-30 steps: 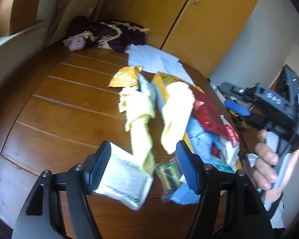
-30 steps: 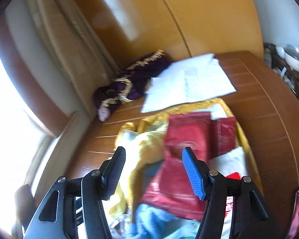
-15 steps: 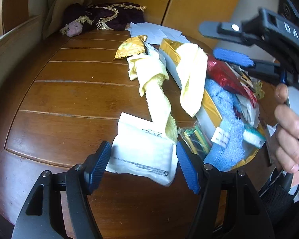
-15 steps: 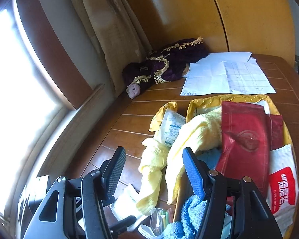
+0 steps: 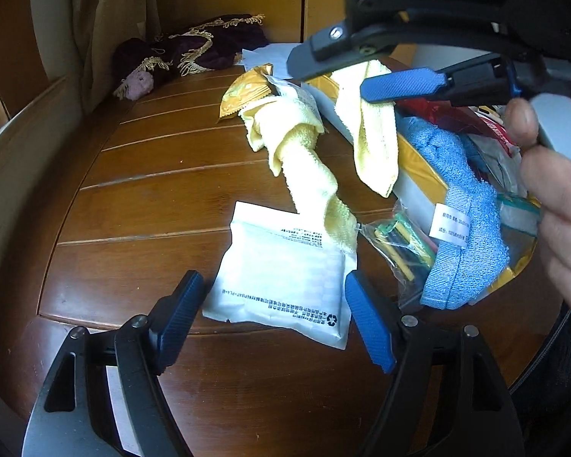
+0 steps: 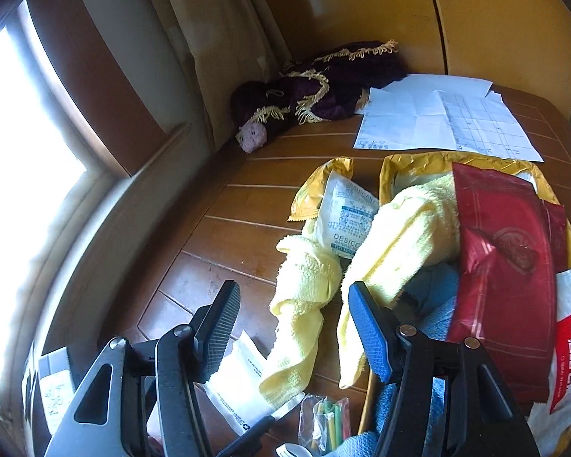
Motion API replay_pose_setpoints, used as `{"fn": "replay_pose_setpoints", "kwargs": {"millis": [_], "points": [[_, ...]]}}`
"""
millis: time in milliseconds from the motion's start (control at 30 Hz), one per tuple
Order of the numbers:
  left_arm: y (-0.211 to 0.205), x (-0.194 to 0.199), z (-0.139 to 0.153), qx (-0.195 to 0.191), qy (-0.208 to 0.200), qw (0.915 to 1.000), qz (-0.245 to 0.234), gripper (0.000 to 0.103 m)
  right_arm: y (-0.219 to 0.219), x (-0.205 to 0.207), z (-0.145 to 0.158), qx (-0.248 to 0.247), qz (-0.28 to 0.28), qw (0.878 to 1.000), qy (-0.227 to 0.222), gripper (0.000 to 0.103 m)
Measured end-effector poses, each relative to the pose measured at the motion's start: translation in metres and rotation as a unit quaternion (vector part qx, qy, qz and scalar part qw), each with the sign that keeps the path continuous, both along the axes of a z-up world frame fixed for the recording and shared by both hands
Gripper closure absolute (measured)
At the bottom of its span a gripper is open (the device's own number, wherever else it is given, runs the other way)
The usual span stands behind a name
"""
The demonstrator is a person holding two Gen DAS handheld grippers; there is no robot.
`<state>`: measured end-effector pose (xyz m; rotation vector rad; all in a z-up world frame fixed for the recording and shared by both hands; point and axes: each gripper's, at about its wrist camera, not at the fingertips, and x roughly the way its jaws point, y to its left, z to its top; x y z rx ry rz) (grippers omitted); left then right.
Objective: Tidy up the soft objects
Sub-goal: 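Withdraw both open tools from the tray back over the heap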
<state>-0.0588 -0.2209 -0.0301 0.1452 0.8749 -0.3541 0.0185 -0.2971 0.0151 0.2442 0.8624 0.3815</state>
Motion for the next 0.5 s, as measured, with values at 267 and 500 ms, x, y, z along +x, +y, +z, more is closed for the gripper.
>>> {"fn": "replay_pose_setpoints", "kwargs": {"millis": [267, 500], "points": [[0.02, 0.007, 0.003, -0.021, 0.008, 0.9995, 0.022, 0.039, 0.016, 0.017, -0.006, 0.001, 0.013, 1.0, 0.019, 0.041], [0.036, 0.012, 0.004, -0.054, 0.018, 0.9974, 0.045, 0.048, 0.023, 0.026, -0.01, 0.0, 0.014, 1.0, 0.027, 0.041]]}}
